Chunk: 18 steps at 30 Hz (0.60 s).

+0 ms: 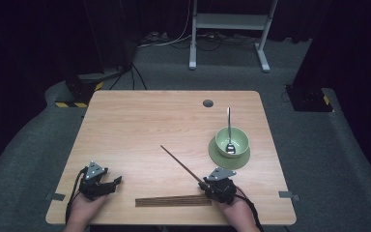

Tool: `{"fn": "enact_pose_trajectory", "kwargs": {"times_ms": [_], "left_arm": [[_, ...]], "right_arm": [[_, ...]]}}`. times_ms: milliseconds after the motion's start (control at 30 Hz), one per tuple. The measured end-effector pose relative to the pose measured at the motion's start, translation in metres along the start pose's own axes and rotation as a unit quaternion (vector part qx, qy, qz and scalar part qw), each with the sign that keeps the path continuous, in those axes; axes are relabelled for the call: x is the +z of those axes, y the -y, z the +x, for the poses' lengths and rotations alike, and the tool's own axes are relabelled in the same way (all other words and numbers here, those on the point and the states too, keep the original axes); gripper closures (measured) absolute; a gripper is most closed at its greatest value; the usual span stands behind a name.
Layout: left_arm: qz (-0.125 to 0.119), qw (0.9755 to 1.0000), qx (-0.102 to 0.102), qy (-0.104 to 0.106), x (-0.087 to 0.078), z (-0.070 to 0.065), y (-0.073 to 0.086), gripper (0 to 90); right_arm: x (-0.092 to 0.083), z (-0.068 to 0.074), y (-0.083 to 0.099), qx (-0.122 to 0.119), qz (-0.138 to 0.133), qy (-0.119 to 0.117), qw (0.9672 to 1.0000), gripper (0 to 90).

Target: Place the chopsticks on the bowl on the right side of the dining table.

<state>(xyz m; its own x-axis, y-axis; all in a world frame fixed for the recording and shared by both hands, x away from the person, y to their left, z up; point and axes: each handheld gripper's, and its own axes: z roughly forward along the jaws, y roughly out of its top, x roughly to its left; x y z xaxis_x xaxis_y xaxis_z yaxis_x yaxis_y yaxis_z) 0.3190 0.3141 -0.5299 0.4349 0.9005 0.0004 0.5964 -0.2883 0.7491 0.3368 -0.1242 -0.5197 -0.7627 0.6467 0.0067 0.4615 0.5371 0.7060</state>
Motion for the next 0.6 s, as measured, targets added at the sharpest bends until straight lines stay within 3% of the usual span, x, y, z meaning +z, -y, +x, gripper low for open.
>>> {"fn": "enact_pose_trajectory", "kwargs": {"times_ms": [200, 367, 600], "left_arm": [[0.000, 1.0000, 0.000, 0.000, 0.0000, 0.0000, 0.0000, 29.7], [-0.001, 1.0000, 0.001, -0.001, 0.0000, -0.0003, 0.0001, 29.7], [0.000, 1.0000, 0.000, -0.001, 0.0001, -0.0001, 0.0000, 29.7]], "right_arm": [[0.0004, -0.0008, -0.0006, -0.010, 0.001, 0.000, 0.9999, 73.7], [0.0007, -0.0044, -0.0014, 0.001, 0.002, -0.011, 0.9999, 75.6], [0.0022, 0.0003, -0.0018, -0.020, -0.001, 0.000, 0.9998, 82.8]]}}
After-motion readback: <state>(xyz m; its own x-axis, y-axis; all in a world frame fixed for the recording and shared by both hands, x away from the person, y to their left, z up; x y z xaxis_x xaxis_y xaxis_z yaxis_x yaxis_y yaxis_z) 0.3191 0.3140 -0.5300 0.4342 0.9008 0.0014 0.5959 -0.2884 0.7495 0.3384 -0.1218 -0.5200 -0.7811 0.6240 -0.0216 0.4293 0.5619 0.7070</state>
